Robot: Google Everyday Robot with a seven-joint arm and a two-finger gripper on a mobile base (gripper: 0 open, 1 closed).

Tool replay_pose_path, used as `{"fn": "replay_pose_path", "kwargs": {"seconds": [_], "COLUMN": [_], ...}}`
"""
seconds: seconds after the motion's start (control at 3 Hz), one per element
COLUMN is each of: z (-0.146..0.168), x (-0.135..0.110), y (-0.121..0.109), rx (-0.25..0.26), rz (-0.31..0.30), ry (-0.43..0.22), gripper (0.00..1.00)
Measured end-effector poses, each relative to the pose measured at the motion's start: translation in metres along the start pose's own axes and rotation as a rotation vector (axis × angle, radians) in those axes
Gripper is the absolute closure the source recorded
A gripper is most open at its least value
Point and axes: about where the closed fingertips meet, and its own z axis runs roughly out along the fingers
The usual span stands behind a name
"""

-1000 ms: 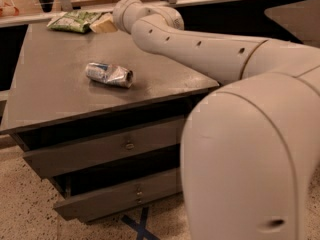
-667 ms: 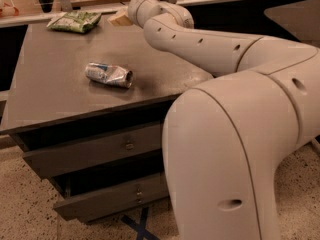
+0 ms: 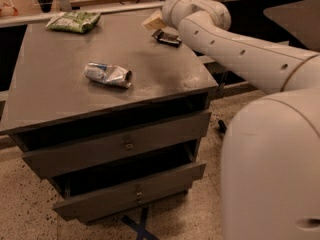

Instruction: Move green jalapeno chip bag near redbull can

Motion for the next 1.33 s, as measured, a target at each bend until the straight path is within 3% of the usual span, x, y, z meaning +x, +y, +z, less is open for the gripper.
{"fn": "replay_pose_path", "kwargs": {"seconds": [0.33,0.67,1.0,1.33], "z": [-0.018,-0.011,0.009,0.025], "x": [0.044,0.059,0.031,-0.027], "y": [0.011,0.016,0.024,0.032], "rx": [-0.059,-0.119,-0.176,-0.244], "rz": [-0.082,-0.021,0.125,0.177], "ry": [0.095,0.117,0.006,-0.135], "gripper": [0.0,0.0,0.0,0.0]}}
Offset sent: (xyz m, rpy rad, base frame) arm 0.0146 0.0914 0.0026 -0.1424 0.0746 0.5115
